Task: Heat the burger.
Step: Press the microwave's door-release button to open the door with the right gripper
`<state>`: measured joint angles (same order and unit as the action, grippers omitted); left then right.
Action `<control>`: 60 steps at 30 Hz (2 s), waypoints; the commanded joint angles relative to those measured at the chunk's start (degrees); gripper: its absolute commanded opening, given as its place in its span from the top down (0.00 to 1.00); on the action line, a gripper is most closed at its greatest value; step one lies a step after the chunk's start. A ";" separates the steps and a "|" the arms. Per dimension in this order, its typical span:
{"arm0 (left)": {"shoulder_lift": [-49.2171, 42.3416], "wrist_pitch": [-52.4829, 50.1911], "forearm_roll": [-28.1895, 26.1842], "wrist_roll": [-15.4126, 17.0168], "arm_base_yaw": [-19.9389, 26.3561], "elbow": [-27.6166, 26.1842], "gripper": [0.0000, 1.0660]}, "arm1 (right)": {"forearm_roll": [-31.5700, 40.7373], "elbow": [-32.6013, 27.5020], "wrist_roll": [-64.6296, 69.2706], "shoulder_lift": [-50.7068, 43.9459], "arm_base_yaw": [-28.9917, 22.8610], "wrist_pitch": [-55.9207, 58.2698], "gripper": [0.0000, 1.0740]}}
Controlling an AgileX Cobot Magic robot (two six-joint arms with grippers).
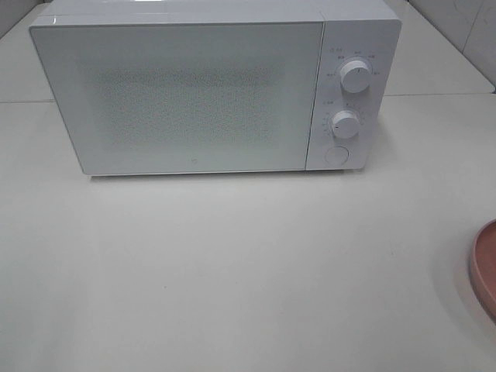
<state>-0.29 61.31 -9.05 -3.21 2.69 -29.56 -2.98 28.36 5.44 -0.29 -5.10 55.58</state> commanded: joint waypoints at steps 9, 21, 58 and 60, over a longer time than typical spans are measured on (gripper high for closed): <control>-0.86 0.00 -0.40 0.06 -0.46 0.06 0.06 | 0.06 -0.11 0.34 -1.66 0.29 -0.57 0.30; -0.86 0.00 -0.40 0.06 -0.46 0.06 0.06 | 0.29 1.09 2.69 -1.60 0.29 -2.98 0.28; -0.86 0.00 -0.40 0.06 -0.46 0.06 0.06 | -4.93 -2.75 2.92 32.14 0.29 -43.60 0.29; -0.86 0.00 -0.40 0.06 -0.46 0.06 0.06 | -4.93 -3.32 2.92 32.83 0.29 -45.32 0.29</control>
<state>-0.29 61.31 -9.05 -3.21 2.69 -29.56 -7.51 25.15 8.42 32.49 -5.10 11.75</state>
